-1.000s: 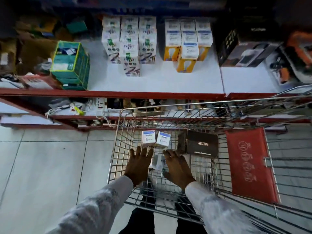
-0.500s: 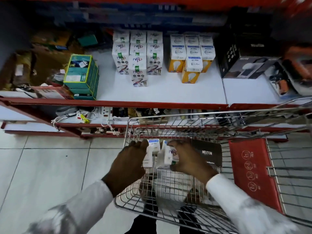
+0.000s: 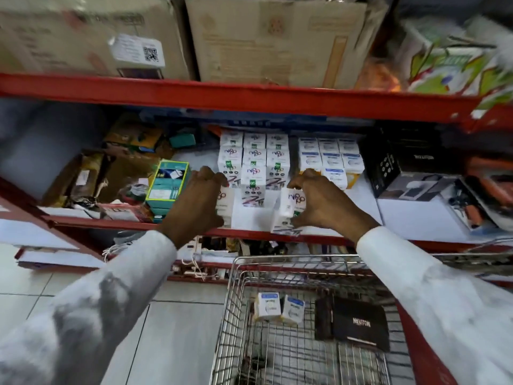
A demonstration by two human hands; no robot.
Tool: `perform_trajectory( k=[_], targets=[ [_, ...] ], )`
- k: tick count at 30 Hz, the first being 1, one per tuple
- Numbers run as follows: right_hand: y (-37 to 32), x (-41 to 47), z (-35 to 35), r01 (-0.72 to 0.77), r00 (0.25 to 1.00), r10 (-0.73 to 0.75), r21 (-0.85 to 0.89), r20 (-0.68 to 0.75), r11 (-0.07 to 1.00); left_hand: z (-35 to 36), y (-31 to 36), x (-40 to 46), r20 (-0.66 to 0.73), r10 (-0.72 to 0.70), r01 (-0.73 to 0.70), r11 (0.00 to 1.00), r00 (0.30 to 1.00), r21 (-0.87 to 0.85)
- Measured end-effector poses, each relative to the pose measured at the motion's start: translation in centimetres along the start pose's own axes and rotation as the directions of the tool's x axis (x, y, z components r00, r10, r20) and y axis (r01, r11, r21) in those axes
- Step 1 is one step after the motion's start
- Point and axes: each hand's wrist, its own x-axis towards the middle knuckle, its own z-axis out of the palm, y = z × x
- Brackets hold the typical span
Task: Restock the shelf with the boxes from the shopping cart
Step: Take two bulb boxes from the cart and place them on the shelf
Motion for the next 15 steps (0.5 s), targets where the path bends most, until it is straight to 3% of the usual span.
perform_trajectory(
  k=[6, 15],
  targets=[
    [0.2, 5.2, 1.4, -0.053, 0.997, 0.042, -0.148, -0.07, 0.988, 2.1, -2.1, 6.0, 0.039, -0.09, 0.091, 0.996, 0.995, -0.021],
    [0.4, 9.6, 3.2, -0.059, 0.994, 0.032, -0.257, -0.108, 0.965, 3.6, -2.2, 10.0, 0.026, -0.083, 0.084, 0.995, 0.996, -0.05]
  ],
)
